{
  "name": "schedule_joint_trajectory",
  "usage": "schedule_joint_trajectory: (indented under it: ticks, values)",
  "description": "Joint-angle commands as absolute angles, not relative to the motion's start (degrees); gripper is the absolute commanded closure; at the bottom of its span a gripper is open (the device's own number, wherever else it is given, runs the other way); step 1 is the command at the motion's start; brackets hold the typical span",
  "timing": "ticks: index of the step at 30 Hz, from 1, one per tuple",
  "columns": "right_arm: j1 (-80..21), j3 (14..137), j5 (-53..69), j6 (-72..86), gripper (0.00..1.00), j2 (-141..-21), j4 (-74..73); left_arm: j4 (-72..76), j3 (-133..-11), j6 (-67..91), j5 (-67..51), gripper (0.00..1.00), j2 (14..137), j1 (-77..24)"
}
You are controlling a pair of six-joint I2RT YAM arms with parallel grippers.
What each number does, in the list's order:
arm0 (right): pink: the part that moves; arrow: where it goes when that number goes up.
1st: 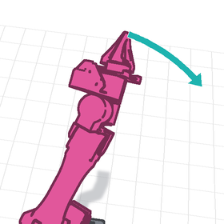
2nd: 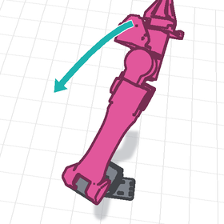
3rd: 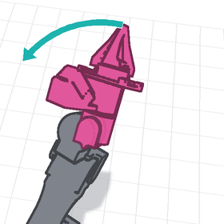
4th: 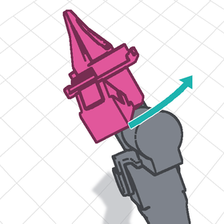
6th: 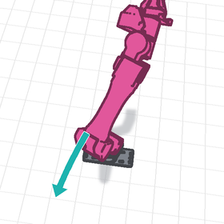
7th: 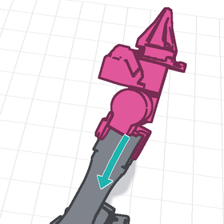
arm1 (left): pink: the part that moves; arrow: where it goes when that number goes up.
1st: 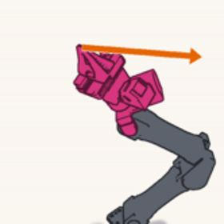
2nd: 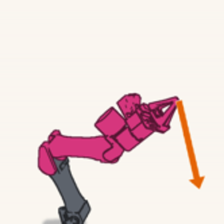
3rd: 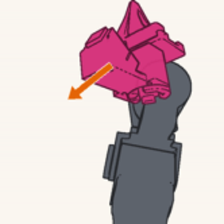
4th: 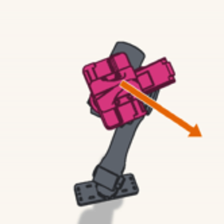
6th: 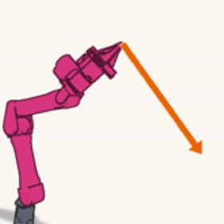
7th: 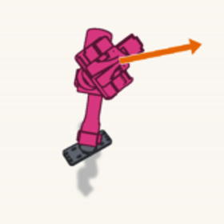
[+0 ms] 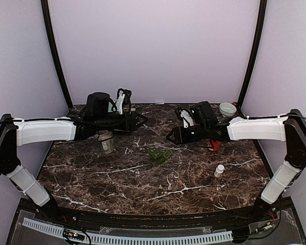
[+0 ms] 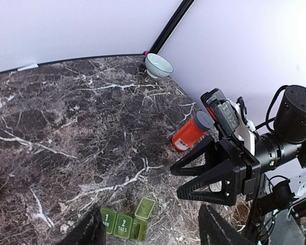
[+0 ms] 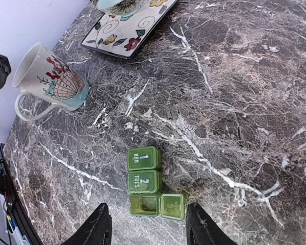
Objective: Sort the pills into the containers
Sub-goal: Place the pill container at the center of the board, then pick up the pill bottle from the center of the board.
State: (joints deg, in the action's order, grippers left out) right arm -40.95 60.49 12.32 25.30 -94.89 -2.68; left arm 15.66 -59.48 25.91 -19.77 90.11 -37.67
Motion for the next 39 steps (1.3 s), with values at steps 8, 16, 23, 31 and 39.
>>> schedule_joint_trajectory:
  ticks: [8, 16, 23, 31, 39]
  values:
    - [-50.91, 57.0, -20.23, 20.27, 0.47, -80.8, -11.09, 13.94, -56.26, 4.99, 0.95, 0.13, 77.03, -49.29]
    - [-53.18, 49.99, -38.96, 22.29, 0.48, -70.81, -10.79, 15.92, -54.2, -4.15, 6.24, 0.01, 71.31, -55.24]
    - [-54.23, 46.95, -55.67, 26.07, 0.17, -62.06, -11.24, 21.03, -49.94, -11.12, 1.62, 0.01, 67.7, -58.1]
    - [-53.11, 44.66, -53.18, 27.79, 0.15, -54.56, -8.52, 14.39, -54.26, -9.59, -1.45, 0.01, 72.63, -58.06]
    - [-53.09, 55.25, -43.19, 40.47, 0.15, -61.97, -37.49, 12.86, -54.31, -5.05, -0.02, 0.01, 73.56, -58.09]
